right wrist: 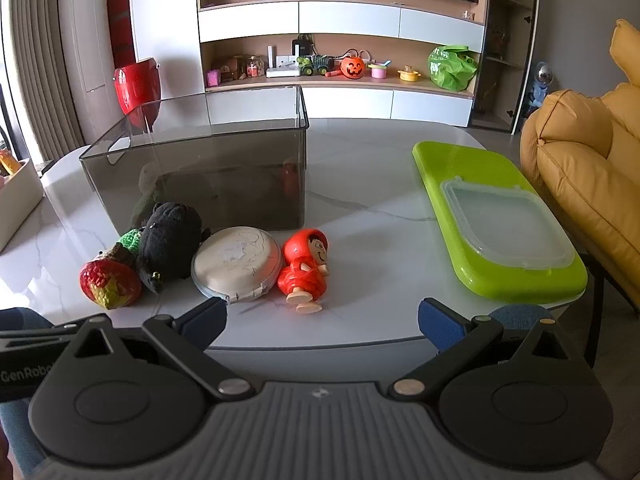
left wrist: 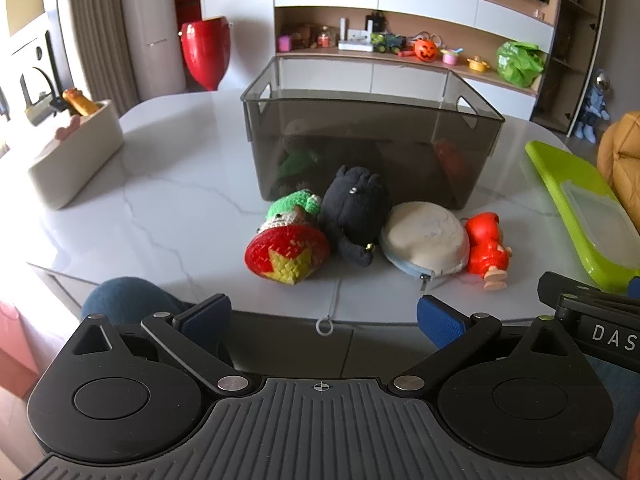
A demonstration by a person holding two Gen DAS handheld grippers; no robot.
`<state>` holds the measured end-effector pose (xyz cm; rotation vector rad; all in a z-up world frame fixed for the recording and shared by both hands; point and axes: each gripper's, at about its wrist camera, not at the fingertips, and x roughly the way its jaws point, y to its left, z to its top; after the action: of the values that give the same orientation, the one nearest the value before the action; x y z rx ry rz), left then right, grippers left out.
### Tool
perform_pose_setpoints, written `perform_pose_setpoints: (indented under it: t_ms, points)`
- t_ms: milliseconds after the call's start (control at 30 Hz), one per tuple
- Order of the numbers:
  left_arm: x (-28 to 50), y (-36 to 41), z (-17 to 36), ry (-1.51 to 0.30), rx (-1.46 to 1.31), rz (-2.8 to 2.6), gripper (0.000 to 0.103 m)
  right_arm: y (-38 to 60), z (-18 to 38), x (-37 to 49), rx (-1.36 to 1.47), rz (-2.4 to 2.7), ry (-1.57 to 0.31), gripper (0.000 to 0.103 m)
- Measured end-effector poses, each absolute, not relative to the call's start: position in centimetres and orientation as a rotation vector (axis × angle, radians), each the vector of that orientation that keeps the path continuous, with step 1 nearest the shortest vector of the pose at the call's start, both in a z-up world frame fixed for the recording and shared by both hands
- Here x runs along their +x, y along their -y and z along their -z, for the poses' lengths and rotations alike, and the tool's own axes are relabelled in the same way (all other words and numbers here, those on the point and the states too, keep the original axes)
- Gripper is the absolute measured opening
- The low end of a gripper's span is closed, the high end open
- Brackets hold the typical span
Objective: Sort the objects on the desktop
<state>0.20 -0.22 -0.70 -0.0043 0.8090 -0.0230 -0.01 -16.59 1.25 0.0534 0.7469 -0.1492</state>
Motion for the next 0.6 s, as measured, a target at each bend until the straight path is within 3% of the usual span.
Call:
perform_pose_setpoints:
  t_ms: [600]
  points:
    - [0.13,0.4,0.76,-0.81,-0.002,0.019,0.103,16.59,-1.13,-0.18,0.05,0.147,-0.748,0.103]
